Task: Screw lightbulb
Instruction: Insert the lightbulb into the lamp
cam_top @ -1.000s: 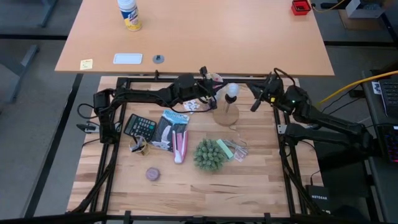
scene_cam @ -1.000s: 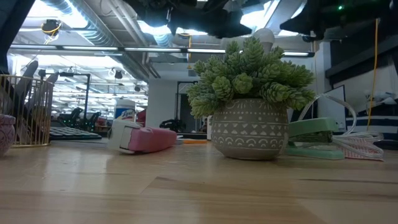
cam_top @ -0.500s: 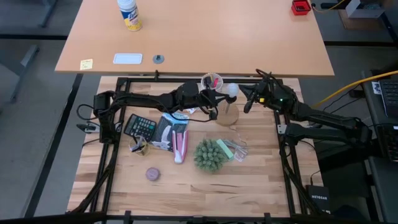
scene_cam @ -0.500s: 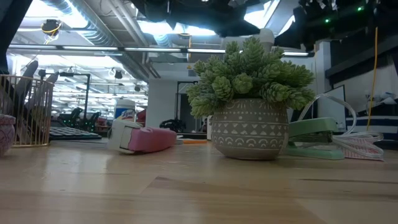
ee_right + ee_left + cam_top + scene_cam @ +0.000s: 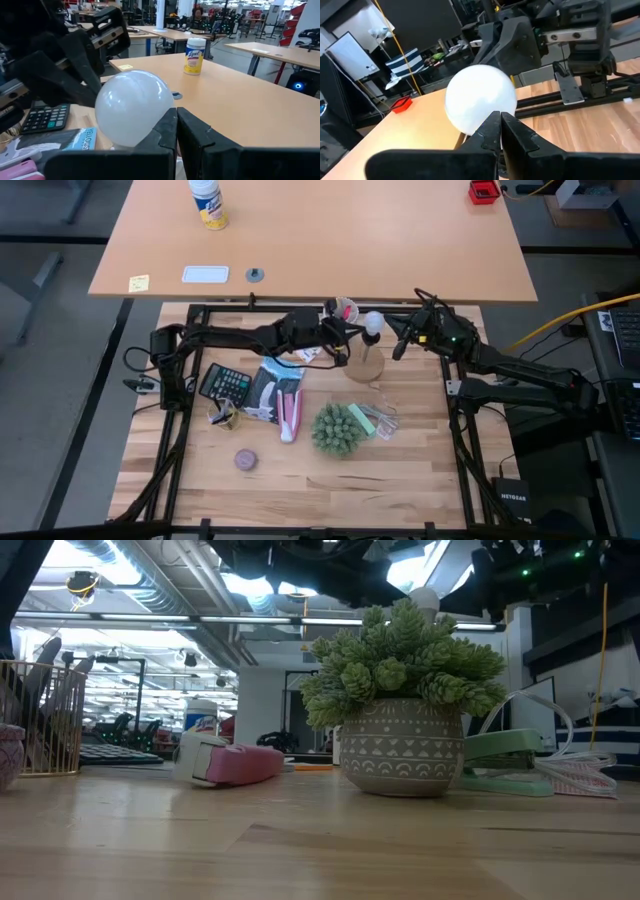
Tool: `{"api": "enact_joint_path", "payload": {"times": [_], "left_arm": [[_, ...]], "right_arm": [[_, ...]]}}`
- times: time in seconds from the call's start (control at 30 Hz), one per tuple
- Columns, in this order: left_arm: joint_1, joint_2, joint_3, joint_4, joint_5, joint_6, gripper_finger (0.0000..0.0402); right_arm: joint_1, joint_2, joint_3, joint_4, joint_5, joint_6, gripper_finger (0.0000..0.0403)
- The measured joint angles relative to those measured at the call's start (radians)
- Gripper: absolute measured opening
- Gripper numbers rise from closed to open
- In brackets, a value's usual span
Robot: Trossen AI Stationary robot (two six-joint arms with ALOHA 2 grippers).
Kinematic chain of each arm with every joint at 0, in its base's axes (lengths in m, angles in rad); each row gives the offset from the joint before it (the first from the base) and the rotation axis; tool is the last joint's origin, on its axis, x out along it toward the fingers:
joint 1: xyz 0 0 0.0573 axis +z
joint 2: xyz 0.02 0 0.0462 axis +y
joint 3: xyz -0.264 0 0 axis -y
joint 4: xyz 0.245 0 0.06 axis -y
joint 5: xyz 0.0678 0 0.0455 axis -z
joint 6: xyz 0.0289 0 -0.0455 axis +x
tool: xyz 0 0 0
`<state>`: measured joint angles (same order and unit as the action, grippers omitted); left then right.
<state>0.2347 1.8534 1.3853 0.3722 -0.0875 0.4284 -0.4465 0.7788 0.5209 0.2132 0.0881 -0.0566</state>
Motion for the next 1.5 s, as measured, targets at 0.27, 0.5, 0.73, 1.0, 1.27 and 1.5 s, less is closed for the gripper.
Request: {"api": "enact_joint_path", "payload": {"times": [0.27, 0.5, 0.73, 1.0, 1.27, 1.5], "left_arm": [[0.016, -0.003, 0.000, -0.029, 0.003, -0.002, 0.0005], [0.025, -0.003, 0.000, -0.031, -0.011, 0.017, 0.0005], [0.042, 0.002, 0.000, -0.036, -0.015, 0.011, 0.0005], [0.050, 0.002, 0.000, -0.034, -0.008, -0.001, 0.0005], [0.055, 0.002, 0.000, 0.026, -0.105, 0.025, 0.0005], [0.046, 0.002, 0.000, 0.076, -0.108, 0.025, 0.0005]], "right_arm": [[0.000, -0.001, 0.000, -0.007, -0.055, 0.002, 0.0016], [0.000, -0.018, 0.001, -0.053, -0.082, 0.026, 0.0016], [0.004, -0.031, 0.000, -0.092, -0.215, 0.031, 0.0016], [0.003, -0.031, -0.001, -0.101, -0.254, 0.053, 0.0017], [0.002, -0.082, -0.001, -0.098, -0.234, 0.049, 0.0017], [0.002, -0.158, -0.001, -0.081, -0.076, -0.008, 0.0017]]}}
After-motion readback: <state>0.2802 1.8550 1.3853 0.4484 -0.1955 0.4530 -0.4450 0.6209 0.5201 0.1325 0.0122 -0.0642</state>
